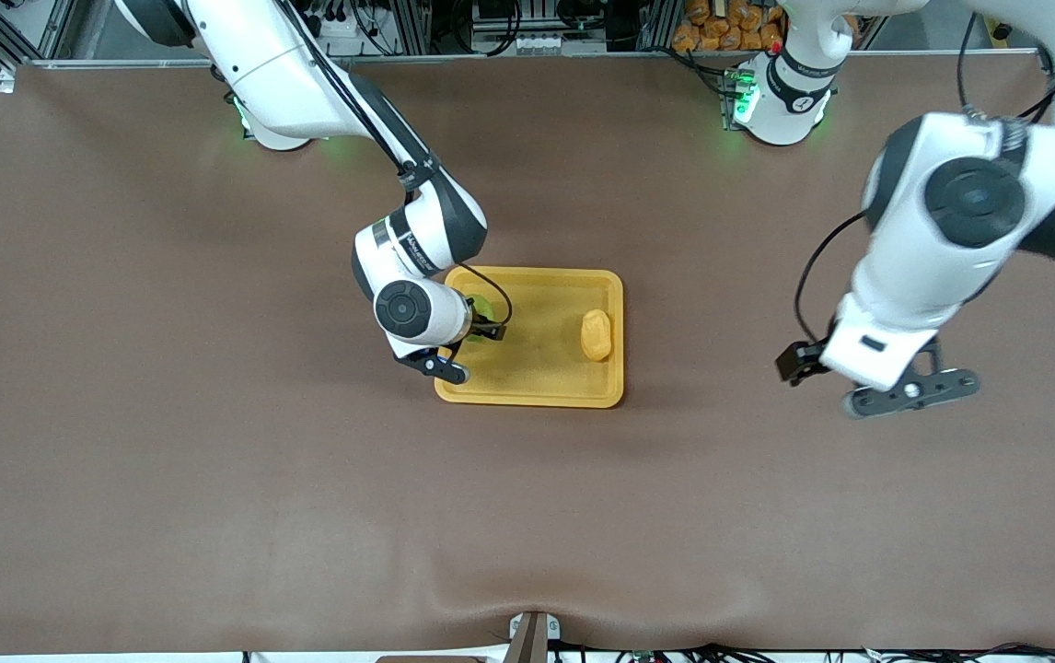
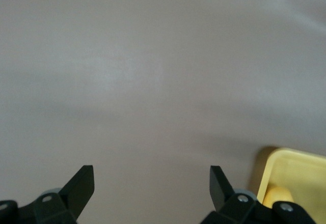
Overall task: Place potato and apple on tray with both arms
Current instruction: 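Move the apple into the tray with the right gripper while the left gripper withdraws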
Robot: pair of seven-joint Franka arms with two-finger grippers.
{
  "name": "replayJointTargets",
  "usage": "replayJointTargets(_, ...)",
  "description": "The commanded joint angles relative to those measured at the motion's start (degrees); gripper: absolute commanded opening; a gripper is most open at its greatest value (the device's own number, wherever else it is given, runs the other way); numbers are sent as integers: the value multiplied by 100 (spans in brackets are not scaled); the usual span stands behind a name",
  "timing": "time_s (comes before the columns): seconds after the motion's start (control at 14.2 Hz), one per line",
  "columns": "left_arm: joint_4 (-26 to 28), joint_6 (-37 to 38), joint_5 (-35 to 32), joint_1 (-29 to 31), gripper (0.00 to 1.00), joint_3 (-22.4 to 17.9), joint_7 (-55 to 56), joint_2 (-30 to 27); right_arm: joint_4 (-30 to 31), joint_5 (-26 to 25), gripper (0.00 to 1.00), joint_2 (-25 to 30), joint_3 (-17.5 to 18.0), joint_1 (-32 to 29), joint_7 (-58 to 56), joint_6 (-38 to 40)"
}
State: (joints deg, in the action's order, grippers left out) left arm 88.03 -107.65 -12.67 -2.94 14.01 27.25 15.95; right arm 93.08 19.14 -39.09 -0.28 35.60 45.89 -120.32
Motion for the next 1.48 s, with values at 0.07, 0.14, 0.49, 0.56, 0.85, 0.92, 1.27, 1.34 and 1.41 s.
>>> replayJointTargets(0.07, 881, -2, 475, 294, 100, -126, -1018, -899, -167, 143, 20, -143, -51, 44, 78, -9)
replayJointTargets(0.14, 1040, 7, 528, 294, 100, -213, -1221, -1074, -176, 143, 76, -143, -51, 44, 86, -9)
replayJointTargets(0.49, 1270, 788, 818, 66, 100, -768, -1776, -1726, -360, 117, 100, -117, -51, 61, 34, 52)
replayJointTargets(0.56, 1226, 894, 845, 74, 100, -768, -1846, -1761, -387, 116, 100, -99, -51, 18, 34, 105)
replayJointTargets(0.85, 813, 1447, 1065, 92, 100, -934, -2135, -1744, -878, 55, 100, -72, -95, -202, -28, 841)
replayJointTargets(0.92, 795, 1596, 1065, 92, 100, -961, -2319, -1761, -1001, 55, 100, -64, -95, -298, -36, 1026)
replayJointTargets(1.27, 593, 2046, 968, 66, 100, -1014, -2462, -1858, -1493, -102, 100, -64, -139, -623, -45, 1388)
replayJointTargets(1.34, 593, 2046, 968, 74, 100, -1005, -2566, -1858, -1581, -216, 100, -72, -139, -720, -63, 1458)
replayJointTargets(1.41, 593, 2046, 977, 135, 100, -979, -2698, -1867, -1678, -270, 100, -72, -139, -808, -54, 1494)
